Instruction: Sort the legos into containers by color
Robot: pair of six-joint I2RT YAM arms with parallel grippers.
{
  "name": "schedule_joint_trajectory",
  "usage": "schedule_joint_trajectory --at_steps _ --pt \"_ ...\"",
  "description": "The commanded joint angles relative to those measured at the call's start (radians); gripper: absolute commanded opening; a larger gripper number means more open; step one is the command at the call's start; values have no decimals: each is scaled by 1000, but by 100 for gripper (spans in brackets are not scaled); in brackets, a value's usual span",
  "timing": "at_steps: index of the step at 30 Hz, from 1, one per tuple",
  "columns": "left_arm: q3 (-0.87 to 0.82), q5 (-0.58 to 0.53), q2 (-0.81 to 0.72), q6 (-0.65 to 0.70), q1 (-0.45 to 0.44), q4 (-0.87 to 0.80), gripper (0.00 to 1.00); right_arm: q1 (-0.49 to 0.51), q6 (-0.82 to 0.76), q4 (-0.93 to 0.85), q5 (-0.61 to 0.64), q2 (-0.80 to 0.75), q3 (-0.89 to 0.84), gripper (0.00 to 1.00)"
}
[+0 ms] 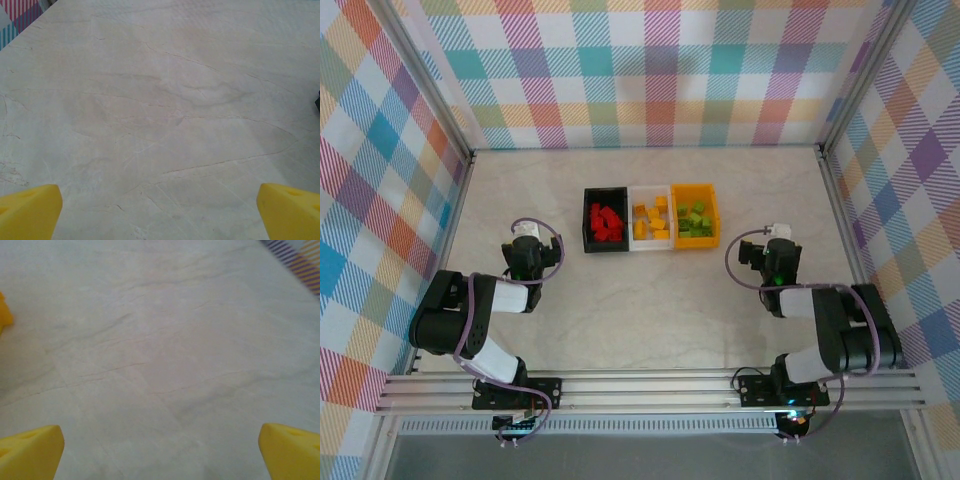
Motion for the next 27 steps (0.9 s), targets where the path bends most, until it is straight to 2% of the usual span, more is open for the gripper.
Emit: schedule_joint_trajectory --at_steps 1,2,3,4,6,27 --pt "10 7 -6 -17 12 28 100 -56 -2 133 -180 52 51 100" --pt "11 9 -6 -17 12 29 100 -65 5 192 -183 72 36 100" --pt "12 8 -5 -17 13 29 100 -68 1 124 -199 44 47 100" --pt "12 7 -6 -17 12 27 100 -66 -9 163 -208 64 45 100" --pt "11 8 -6 -16 13 29 100 -66 -8 116 -215 55 61 100" --pt "12 8 -4 -16 13 26 100 -66 -10 123 -217 56 57 100"
